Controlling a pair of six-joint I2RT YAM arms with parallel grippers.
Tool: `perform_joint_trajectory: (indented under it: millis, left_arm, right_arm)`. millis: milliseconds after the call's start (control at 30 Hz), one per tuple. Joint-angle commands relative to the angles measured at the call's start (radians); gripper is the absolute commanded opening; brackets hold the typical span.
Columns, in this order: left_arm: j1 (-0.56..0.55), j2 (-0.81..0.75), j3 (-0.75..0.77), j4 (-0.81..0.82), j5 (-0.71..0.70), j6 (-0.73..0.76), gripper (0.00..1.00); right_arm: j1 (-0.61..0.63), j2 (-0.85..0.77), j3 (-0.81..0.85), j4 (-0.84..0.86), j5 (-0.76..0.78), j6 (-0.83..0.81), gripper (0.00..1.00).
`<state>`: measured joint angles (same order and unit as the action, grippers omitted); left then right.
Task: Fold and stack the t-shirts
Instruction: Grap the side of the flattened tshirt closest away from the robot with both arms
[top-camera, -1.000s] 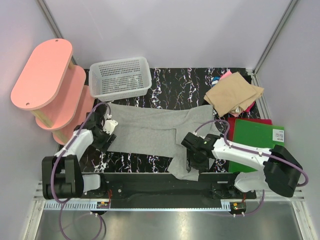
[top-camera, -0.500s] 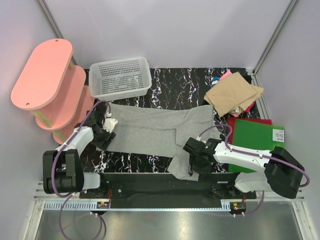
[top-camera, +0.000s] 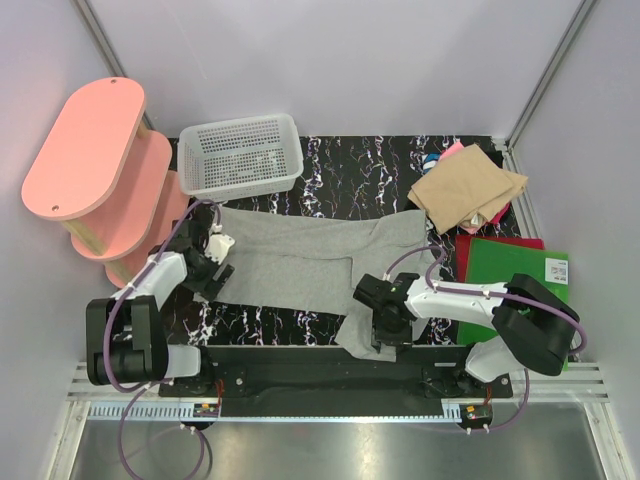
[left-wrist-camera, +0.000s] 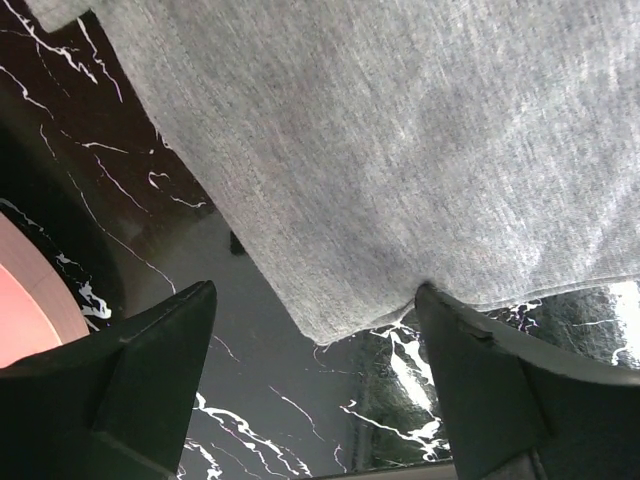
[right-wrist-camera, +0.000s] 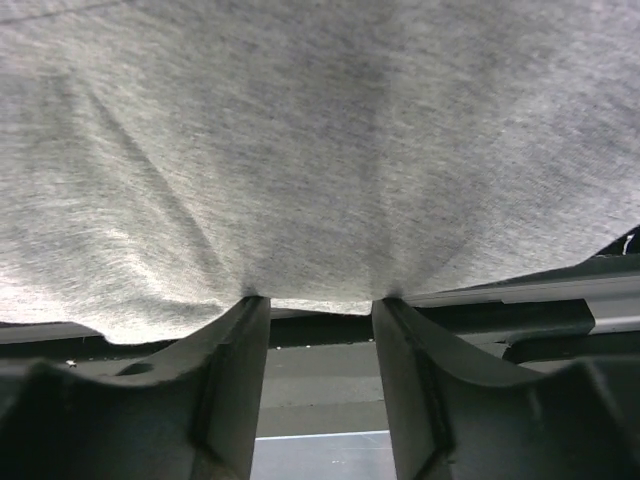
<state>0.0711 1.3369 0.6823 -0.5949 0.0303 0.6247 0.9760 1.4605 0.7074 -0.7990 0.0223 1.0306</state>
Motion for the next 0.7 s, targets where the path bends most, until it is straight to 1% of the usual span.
perform_joint_trajectory:
  millis: [0, 33, 67, 100, 133, 200, 233, 300, 333, 400, 433, 567, 667]
  left_arm:
    - [0.004, -0.025, -0.026, 0.020, -0.001, 0.018, 0.73]
    - [0.003, -0.018, -0.026, 0.021, 0.002, 0.017, 0.66]
    - [0.004, -0.009, -0.023, 0.020, 0.002, 0.014, 0.59]
    - [0.003, 0.010, -0.021, 0.021, 0.005, 0.007, 0.46]
    - [0.004, 0.018, -0.017, 0.020, 0.010, 0.006, 0.42]
    - [0.004, 0.033, -0.012, 0.021, 0.019, 0.000, 0.38]
    - [0.003, 0.036, -0.012, 0.020, 0.020, 0.001, 0.36]
    - [0.006, 0.044, -0.007, 0.020, 0.022, 0.000, 0.27]
    - [0.003, 0.044, -0.003, 0.020, 0.022, -0.002, 0.15]
    - [0.004, 0.035, 0.008, 0.001, 0.023, -0.003, 0.02]
    - [0.004, 0.030, 0.013, -0.008, 0.028, -0.003, 0.00]
    - [0.002, -0.036, 0.039, -0.072, 0.037, 0.012, 0.00]
    - [0.004, -0.079, 0.056, -0.112, 0.043, 0.027, 0.00]
  right_arm:
    - [0.001, 0.008, 0.032, 0.064, 0.117, 0.008, 0.49]
    - [0.000, 0.001, 0.033, 0.066, 0.122, 0.009, 0.43]
    - [0.000, -0.002, 0.033, 0.066, 0.123, 0.011, 0.40]
    - [0.000, -0.006, 0.033, 0.066, 0.129, 0.011, 0.34]
    - [0.000, -0.021, 0.032, 0.066, 0.133, 0.014, 0.27]
    - [0.000, -0.041, 0.026, 0.061, 0.143, 0.017, 0.19]
    - [0.000, -0.060, 0.024, 0.055, 0.143, 0.022, 0.11]
    - [0.000, -0.078, 0.026, 0.029, 0.149, 0.025, 0.03]
    - [0.000, -0.100, 0.030, 0.017, 0.151, 0.026, 0.00]
    - [0.000, -0.141, 0.041, -0.031, 0.153, 0.028, 0.00]
    - [0.000, -0.158, 0.050, -0.049, 0.151, 0.028, 0.00]
    - [0.000, -0.258, 0.073, -0.141, 0.125, 0.029, 0.00]
    - [0.000, -0.325, 0.076, -0.187, 0.075, 0.026, 0.00]
